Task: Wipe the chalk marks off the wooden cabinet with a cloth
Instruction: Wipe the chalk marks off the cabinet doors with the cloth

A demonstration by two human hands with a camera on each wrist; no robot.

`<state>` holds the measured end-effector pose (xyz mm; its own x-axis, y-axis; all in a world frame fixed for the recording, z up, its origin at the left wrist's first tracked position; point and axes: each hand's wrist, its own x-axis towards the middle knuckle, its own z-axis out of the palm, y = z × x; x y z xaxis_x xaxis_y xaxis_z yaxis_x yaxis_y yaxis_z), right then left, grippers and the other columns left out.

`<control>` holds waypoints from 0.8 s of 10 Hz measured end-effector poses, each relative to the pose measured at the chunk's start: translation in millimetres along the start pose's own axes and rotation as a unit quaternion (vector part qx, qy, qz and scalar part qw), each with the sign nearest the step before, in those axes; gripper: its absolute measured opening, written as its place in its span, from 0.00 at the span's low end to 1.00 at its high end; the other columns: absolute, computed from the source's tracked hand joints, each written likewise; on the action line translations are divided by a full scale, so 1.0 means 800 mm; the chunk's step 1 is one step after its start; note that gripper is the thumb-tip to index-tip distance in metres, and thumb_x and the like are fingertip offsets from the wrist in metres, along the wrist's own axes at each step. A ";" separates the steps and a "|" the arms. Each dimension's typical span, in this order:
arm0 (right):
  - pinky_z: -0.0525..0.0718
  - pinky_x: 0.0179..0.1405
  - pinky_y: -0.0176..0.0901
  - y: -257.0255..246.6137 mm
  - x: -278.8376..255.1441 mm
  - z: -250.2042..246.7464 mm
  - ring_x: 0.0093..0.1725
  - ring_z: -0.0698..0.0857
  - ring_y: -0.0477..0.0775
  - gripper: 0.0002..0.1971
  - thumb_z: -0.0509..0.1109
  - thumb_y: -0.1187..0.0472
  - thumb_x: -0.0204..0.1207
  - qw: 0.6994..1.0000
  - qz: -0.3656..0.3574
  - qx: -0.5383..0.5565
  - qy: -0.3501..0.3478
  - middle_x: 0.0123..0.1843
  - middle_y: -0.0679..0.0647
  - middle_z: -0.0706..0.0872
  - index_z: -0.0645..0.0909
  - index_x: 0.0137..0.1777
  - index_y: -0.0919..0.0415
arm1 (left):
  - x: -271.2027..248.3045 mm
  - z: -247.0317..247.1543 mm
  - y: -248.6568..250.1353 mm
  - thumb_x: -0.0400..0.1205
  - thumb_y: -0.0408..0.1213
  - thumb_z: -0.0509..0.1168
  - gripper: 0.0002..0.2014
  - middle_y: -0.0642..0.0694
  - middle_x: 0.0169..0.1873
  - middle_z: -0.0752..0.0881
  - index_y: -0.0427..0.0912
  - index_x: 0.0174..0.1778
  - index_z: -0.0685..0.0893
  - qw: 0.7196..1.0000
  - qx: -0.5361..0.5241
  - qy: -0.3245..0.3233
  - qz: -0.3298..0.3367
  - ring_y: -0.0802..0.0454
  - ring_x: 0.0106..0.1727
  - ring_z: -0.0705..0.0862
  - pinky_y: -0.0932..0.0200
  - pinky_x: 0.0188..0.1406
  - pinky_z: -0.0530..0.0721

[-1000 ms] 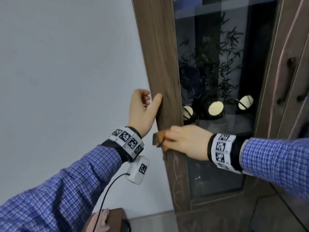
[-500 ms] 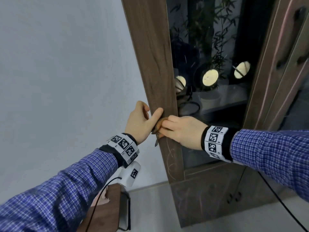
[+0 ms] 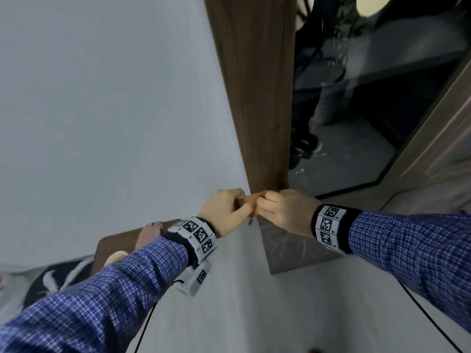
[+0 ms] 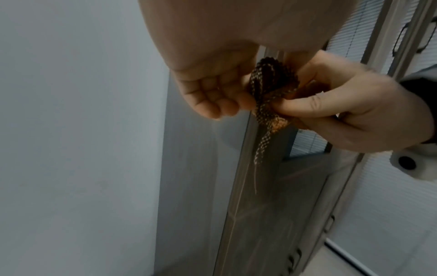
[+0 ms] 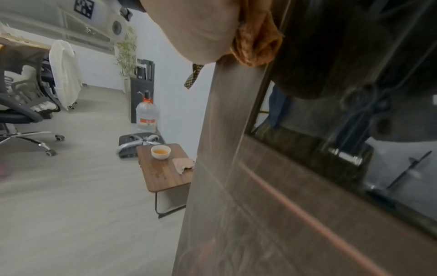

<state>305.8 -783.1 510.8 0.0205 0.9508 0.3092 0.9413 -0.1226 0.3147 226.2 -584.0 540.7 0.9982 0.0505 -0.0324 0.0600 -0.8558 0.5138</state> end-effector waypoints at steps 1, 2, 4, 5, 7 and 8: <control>0.83 0.34 0.39 -0.012 -0.017 0.032 0.41 0.78 0.49 0.14 0.57 0.66 0.82 0.999 0.012 0.037 -0.019 0.45 0.50 0.82 0.86 0.50 0.58 | -0.004 0.037 -0.023 0.84 0.55 0.59 0.19 0.46 0.31 0.86 0.42 0.42 0.83 0.998 0.037 -0.044 0.012 0.44 0.36 0.84 0.47 0.39 0.84; 0.82 0.37 0.38 -0.023 -0.032 0.069 0.44 0.78 0.48 0.12 0.60 0.65 0.81 0.998 0.009 0.038 -0.050 0.46 0.48 0.82 0.86 0.51 0.57 | 0.003 0.062 -0.029 0.88 0.50 0.60 0.15 0.44 0.39 0.89 0.44 0.48 0.86 0.994 0.072 -0.077 -0.004 0.41 0.44 0.86 0.52 0.43 0.82; 0.87 0.38 0.46 -0.059 -0.068 0.133 0.47 0.80 0.56 0.11 0.68 0.70 0.71 0.973 0.158 0.113 -0.122 0.49 0.53 0.83 0.86 0.50 0.61 | 0.015 0.066 -0.021 0.82 0.52 0.68 0.15 0.51 0.36 0.85 0.48 0.59 0.81 0.986 0.084 -0.120 -0.077 0.47 0.45 0.86 0.56 0.44 0.82; 0.84 0.59 0.40 -0.092 -0.080 0.122 0.55 0.83 0.56 0.18 0.65 0.73 0.71 0.817 0.445 0.358 -0.083 0.60 0.57 0.83 0.84 0.60 0.63 | 0.022 0.041 -0.012 0.77 0.61 0.72 0.23 0.52 0.34 0.85 0.47 0.54 0.77 0.996 -0.002 -0.030 -0.087 0.51 0.39 0.85 0.52 0.42 0.83; 0.90 0.34 0.43 -0.092 -0.009 0.055 0.47 0.83 0.64 0.16 0.48 0.77 0.85 -0.136 0.582 0.764 0.241 0.46 0.71 0.83 0.79 0.50 0.79 | 0.047 0.020 0.005 0.68 0.85 0.52 0.42 0.52 0.39 0.90 0.50 0.47 0.88 0.990 0.117 -0.062 -0.052 0.49 0.43 0.87 0.49 0.47 0.87; 0.83 0.63 0.46 -0.070 0.018 0.048 0.48 0.85 0.60 0.15 0.52 0.73 0.85 -0.156 0.604 0.738 0.257 0.44 0.67 0.84 0.81 0.49 0.78 | 0.050 0.013 0.017 0.75 0.78 0.54 0.37 0.49 0.48 0.92 0.50 0.53 0.90 0.982 0.170 -0.074 -0.033 0.46 0.48 0.88 0.46 0.52 0.87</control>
<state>266.6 -751.4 463.4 0.5093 0.3843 -0.7700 -0.7330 0.6625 -0.1542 266.9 -598.9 537.0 0.9795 0.0589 -0.1928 0.0964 -0.9768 0.1915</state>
